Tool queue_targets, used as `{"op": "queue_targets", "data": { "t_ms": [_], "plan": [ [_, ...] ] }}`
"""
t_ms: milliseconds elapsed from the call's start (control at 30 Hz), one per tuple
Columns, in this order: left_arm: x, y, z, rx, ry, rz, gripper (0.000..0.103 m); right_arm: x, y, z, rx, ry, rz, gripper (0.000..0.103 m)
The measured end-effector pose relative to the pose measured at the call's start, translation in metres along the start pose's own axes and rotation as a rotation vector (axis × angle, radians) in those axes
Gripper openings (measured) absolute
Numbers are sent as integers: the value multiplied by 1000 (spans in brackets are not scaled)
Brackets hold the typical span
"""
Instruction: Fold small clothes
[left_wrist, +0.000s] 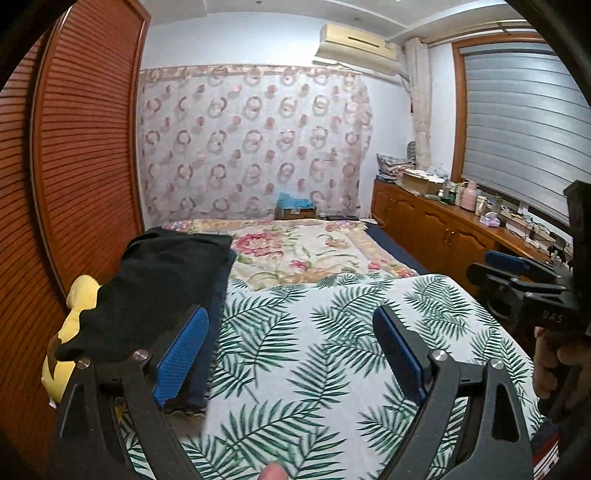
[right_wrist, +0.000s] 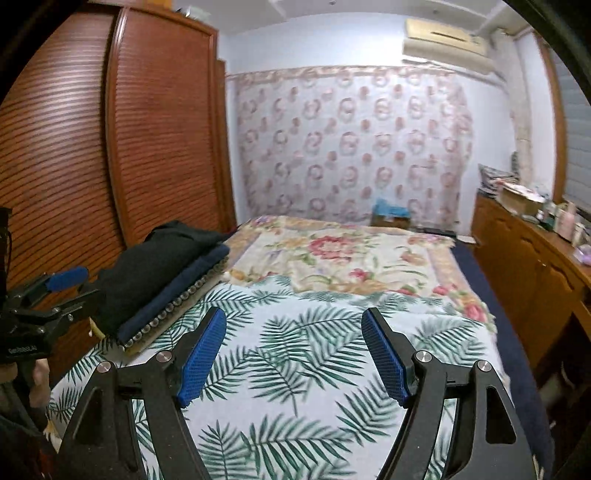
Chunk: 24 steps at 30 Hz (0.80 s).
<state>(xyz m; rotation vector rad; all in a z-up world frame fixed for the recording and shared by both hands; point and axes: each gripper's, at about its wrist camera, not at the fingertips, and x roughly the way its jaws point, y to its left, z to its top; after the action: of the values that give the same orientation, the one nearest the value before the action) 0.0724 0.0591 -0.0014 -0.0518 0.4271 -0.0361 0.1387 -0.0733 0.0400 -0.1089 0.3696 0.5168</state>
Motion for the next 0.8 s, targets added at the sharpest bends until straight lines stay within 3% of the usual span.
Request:
{"op": "queue_targets", "data": {
  "t_ms": [233,400,800],
  "plan": [
    [-16,-17,16,2,-35,0,91,-34,14,-9,47,-68,-57,77],
    [-18,-22,20,7,-40,7,91,-37,19,-30,60,-88,-74,77],
    [-17,-27,20,12,-38,4,91,-55,4,-60,83,-85,-87,77]
  ]
}}
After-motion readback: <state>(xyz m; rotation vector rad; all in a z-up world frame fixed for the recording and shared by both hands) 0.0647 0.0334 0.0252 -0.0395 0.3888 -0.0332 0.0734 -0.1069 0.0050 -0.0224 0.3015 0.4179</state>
